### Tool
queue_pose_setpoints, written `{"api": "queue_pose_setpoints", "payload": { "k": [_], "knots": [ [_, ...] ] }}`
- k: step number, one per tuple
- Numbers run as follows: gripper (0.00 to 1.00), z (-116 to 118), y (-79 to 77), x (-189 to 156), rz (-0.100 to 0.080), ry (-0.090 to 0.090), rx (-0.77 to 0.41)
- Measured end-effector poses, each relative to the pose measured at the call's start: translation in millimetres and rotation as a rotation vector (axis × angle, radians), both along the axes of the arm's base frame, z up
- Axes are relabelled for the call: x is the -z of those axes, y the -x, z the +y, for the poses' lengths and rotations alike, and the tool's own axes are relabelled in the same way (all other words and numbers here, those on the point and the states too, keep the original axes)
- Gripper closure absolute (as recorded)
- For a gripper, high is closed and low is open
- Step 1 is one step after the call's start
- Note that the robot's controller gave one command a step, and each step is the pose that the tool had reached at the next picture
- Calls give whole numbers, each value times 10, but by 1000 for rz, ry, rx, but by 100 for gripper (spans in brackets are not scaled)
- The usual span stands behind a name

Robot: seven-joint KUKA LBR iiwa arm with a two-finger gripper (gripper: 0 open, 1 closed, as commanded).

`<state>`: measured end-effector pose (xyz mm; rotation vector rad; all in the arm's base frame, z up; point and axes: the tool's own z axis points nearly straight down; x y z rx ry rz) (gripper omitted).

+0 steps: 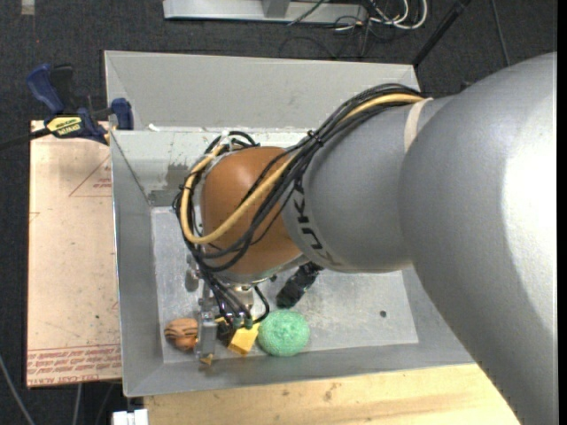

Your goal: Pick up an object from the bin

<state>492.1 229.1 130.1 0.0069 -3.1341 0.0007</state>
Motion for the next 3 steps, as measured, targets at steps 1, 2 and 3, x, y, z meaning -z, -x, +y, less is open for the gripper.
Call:
{"api": "queue_pose_setpoints", "payload": {
  "k": [1, 2, 3],
  "knots": [
    [0, -10, -22, -42, -7, -2, 4],
    [0, -111, 57, 262, -10, -3, -44],
    [100, -446, 103, 405, -7, -2, -60]
  ]
}}
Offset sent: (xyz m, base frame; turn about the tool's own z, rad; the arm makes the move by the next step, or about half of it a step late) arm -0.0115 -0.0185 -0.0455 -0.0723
